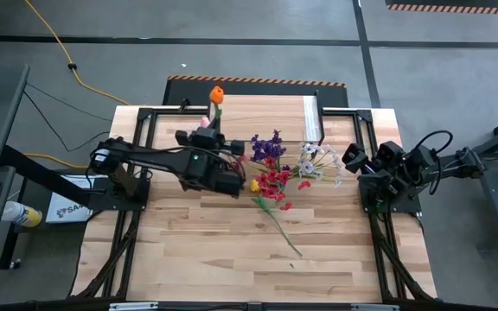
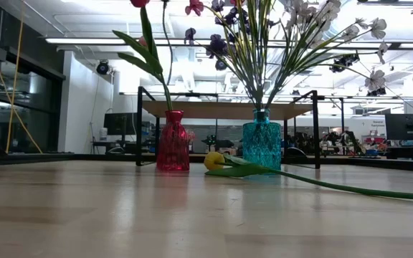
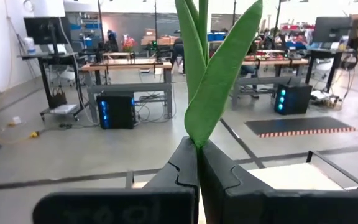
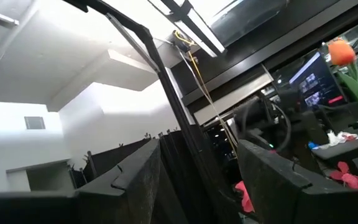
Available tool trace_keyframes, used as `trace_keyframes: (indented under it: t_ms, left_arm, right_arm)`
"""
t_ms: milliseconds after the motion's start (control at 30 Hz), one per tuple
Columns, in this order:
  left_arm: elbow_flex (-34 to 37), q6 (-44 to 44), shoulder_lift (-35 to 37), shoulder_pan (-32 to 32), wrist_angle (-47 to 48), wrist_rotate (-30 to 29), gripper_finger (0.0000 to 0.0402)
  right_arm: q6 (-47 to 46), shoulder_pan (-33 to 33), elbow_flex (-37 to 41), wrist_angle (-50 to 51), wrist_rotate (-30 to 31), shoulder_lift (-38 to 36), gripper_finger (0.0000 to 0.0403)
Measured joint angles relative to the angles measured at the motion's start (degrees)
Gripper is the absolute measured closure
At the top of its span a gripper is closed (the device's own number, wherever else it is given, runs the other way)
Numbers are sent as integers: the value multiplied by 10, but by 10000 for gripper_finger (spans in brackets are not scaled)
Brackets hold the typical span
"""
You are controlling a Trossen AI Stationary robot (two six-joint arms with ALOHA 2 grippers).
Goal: Pick and place flowers into a vace then onto a shelf
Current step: Put the orange flower into the red vase
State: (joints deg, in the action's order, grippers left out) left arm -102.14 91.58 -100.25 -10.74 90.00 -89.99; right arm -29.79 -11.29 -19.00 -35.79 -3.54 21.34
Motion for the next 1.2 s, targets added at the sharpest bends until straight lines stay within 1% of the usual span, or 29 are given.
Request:
trace_keyframes:
  t_ms: [167, 433, 733, 867, 1000, 1200]
  left_arm:
    - [43, 84, 0, 4, 0, 0, 370]
    - [82, 150, 0, 6, 0, 0, 370]
    - [86, 152, 0, 6, 0, 0, 370]
    - [86, 141, 0, 6, -2, 9, 370]
    - [111, 136, 0, 6, -40, 11, 370]
    - [139, 137, 0, 6, -68, 19, 370]
  right_arm:
    - [-3, 0, 0, 0, -1, 0, 197]
    - [-2, 0, 0, 0, 2, 0, 197]
    - [-2, 0, 0, 0, 2, 0, 197]
    - [1, 0, 0, 0, 3, 0, 198]
    - [2, 0, 0, 0, 4, 0, 198]
    - [2, 0, 0, 0, 4, 0, 198]
